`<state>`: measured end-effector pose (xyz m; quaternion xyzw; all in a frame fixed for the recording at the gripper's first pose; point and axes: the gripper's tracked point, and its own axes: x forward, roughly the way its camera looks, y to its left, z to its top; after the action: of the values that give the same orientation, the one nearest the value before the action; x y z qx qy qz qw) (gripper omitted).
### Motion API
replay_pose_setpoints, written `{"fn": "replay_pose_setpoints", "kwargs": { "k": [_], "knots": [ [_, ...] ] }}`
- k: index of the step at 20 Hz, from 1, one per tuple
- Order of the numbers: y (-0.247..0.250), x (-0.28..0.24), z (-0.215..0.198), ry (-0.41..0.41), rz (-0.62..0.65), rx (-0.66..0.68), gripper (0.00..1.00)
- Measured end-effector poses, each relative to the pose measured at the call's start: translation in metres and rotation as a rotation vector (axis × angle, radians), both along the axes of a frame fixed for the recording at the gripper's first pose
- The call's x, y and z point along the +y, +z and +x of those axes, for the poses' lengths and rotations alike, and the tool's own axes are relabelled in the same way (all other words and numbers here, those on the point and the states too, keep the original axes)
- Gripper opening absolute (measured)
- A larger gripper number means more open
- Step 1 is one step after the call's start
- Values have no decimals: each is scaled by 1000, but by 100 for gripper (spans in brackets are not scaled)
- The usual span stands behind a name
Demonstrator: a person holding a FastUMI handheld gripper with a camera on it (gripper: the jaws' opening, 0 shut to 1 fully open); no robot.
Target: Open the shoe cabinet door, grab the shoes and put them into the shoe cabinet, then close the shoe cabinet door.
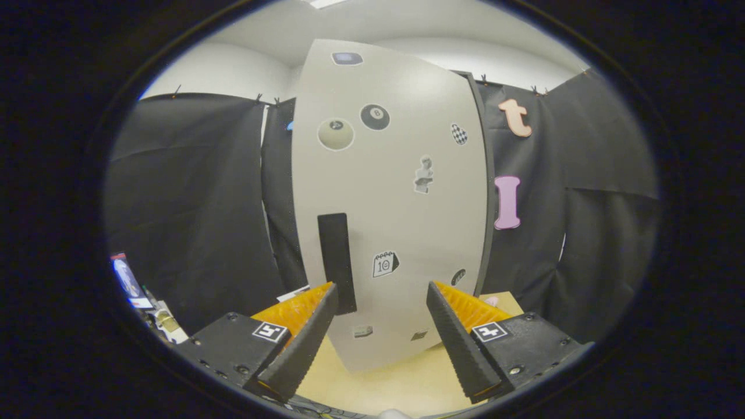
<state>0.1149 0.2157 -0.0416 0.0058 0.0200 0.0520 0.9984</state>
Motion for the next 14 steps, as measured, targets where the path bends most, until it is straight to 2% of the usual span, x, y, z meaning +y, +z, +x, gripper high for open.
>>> {"fn": "replay_pose_setpoints", "kwargs": {
  "k": [7, 14],
  "knots": [
    [2, 3, -8, -16, -1, 13, 100],
    [37, -32, -43, -127, 24, -43, 100]
  ]
}}
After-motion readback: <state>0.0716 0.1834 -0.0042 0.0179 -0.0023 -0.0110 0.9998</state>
